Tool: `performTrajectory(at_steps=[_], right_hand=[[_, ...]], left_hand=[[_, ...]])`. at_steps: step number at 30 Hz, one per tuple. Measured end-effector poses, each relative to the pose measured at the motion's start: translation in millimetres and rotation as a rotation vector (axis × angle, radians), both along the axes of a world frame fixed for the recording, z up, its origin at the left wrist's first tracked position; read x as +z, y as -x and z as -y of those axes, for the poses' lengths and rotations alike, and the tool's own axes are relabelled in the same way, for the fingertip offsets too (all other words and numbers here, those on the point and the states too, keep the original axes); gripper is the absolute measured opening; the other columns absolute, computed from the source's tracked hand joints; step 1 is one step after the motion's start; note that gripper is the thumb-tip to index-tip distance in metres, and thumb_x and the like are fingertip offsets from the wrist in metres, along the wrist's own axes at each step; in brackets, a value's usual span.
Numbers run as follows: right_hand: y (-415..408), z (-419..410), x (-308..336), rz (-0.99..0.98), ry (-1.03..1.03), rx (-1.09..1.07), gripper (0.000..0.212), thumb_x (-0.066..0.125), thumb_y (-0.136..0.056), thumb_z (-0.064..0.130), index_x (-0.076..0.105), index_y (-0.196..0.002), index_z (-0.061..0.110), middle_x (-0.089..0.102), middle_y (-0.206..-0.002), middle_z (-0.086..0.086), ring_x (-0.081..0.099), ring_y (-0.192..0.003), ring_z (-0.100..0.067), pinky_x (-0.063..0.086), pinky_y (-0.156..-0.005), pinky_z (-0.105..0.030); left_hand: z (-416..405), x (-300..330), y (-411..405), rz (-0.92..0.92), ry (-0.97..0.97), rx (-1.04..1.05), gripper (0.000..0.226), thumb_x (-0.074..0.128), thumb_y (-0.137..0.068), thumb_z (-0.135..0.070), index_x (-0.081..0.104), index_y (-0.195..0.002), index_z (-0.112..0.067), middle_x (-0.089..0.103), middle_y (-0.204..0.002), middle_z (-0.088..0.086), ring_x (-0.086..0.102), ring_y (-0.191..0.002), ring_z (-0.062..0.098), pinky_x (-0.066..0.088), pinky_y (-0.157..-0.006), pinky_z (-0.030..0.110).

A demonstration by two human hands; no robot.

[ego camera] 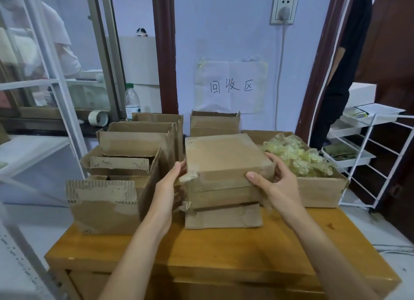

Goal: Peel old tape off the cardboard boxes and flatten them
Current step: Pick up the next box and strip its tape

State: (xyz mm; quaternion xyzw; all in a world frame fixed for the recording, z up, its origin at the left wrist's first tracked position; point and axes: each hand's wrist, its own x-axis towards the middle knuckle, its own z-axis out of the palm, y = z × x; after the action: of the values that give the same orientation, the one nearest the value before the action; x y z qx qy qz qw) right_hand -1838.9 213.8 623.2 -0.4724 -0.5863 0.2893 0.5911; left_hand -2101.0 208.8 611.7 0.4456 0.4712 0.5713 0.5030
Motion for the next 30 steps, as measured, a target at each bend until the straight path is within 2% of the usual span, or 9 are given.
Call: performTrajectory(at_steps=[2, 7, 10, 14, 19, 22, 25, 28, 30], right_hand=[[-2.1, -0.6, -3.3, -0.044, 0.014, -0.018, 0.082, 0.089, -0.067, 0.045, 0.058, -0.141, 0.030, 0.068, -0.130, 0.011, 0.064, -0.119, -0.004, 0.056, -0.101, -0.033], [-0.5, -0.4, -8.3, -0.072, -0.013, -0.006, 0.063, 0.083, -0.077, 0.038, 0.060, -0.135, 0.032, 0.068, -0.124, 0.015, 0.064, -0.107, 0.010, 0.055, -0.083, -0.011], [1.3, -1.2, -8.4, -0.109, -0.012, 0.001, 0.062, 0.081, -0.078, 0.042, 0.063, -0.136, 0.029, 0.072, -0.121, 0.015, 0.065, -0.111, 0.005, 0.056, -0.089, -0.018], [2.6, -2.6, -7.0, -0.165, 0.010, -0.012, 0.042, 0.078, -0.081, 0.045, 0.068, -0.121, 0.036, 0.075, -0.114, 0.020, 0.068, -0.109, 0.001, 0.055, -0.092, -0.024], [4.6, -2.3, 0.9, -0.224, 0.007, -0.033, 0.043, 0.073, -0.081, 0.051, 0.066, -0.120, 0.033, 0.074, -0.111, 0.017, 0.067, -0.105, 0.002, 0.053, -0.089, -0.019], [2.8, -4.7, 5.4, -0.276, 0.024, -0.066, 0.047, 0.075, -0.083, 0.062, 0.072, -0.117, 0.029, 0.076, -0.113, 0.013, 0.068, -0.111, -0.007, 0.052, -0.104, -0.036], [0.0, -5.8, 9.4, -0.339, 0.055, -0.061, 0.056, 0.075, -0.074, 0.070, 0.076, -0.111, 0.028, 0.077, -0.113, 0.006, 0.067, -0.116, -0.021, 0.047, -0.111, -0.051], [-1.1, -7.0, 11.7, -0.357, 0.079, -0.053, 0.083, 0.079, -0.060, 0.082, 0.074, -0.121, 0.027, 0.074, -0.123, 0.005, 0.063, -0.124, -0.023, 0.042, -0.116, -0.054], [-1.9, -8.0, 12.1, -0.351, 0.083, -0.021, 0.082, 0.079, -0.060, 0.081, 0.075, -0.120, 0.026, 0.075, -0.122, 0.004, 0.063, -0.124, -0.023, 0.042, -0.115, -0.056]], left_hand=[[2.0, -4.8, -0.1, -0.015, -0.005, 0.019, 0.044, 0.044, -0.099, -0.067, 0.070, -0.128, -0.047, 0.073, -0.127, -0.010, 0.063, -0.125, 0.018, 0.046, -0.112, 0.046], [6.5, -13.8, -3.5, 0.012, -0.099, 0.054, 0.054, 0.065, -0.080, -0.062, 0.069, -0.131, -0.043, 0.073, -0.127, -0.015, 0.062, -0.127, 0.013, 0.050, -0.110, 0.050], [6.5, -12.8, -3.7, 0.027, -0.159, 0.046, 0.060, 0.072, -0.073, -0.061, 0.069, -0.130, -0.045, 0.072, -0.129, -0.012, 0.064, -0.126, 0.016, 0.054, -0.105, 0.053], [5.5, -4.0, -3.4, -0.008, -0.215, 0.031, 0.074, 0.078, -0.071, -0.069, 0.057, -0.140, -0.053, 0.060, -0.142, -0.021, 0.054, -0.136, 0.008, 0.052, -0.109, 0.049], [5.8, 9.3, -3.6, -0.198, -0.328, -0.032, 0.079, 0.068, -0.075, -0.083, 0.044, -0.147, -0.062, 0.039, -0.158, -0.027, 0.040, -0.146, 0.003, 0.046, -0.115, 0.051], [12.3, 19.9, -0.2, -0.371, -0.410, -0.071, 0.076, 0.060, -0.082, -0.082, 0.036, -0.151, -0.062, 0.029, -0.160, -0.033, 0.030, -0.149, -0.004, 0.042, -0.119, 0.048], [23.9, 31.7, 6.6, -0.565, -0.486, -0.111, 0.099, 0.061, -0.070, -0.092, 0.028, -0.157, -0.057, 0.013, -0.164, -0.038, 0.017, -0.152, -0.009, 0.032, -0.117, 0.032], [33.9, 45.1, 10.8, -0.773, -0.507, -0.120, 0.119, 0.077, -0.059, -0.081, 0.019, -0.160, -0.055, 0.000, -0.165, -0.041, 0.000, -0.157, -0.005, 0.018, -0.125, 0.053], [36.2, 54.0, 12.1, -0.880, -0.515, -0.119, 0.130, 0.087, -0.053, -0.077, 0.017, -0.161, -0.052, -0.002, -0.164, -0.042, -0.007, -0.156, -0.007, 0.011, -0.125, 0.058]])
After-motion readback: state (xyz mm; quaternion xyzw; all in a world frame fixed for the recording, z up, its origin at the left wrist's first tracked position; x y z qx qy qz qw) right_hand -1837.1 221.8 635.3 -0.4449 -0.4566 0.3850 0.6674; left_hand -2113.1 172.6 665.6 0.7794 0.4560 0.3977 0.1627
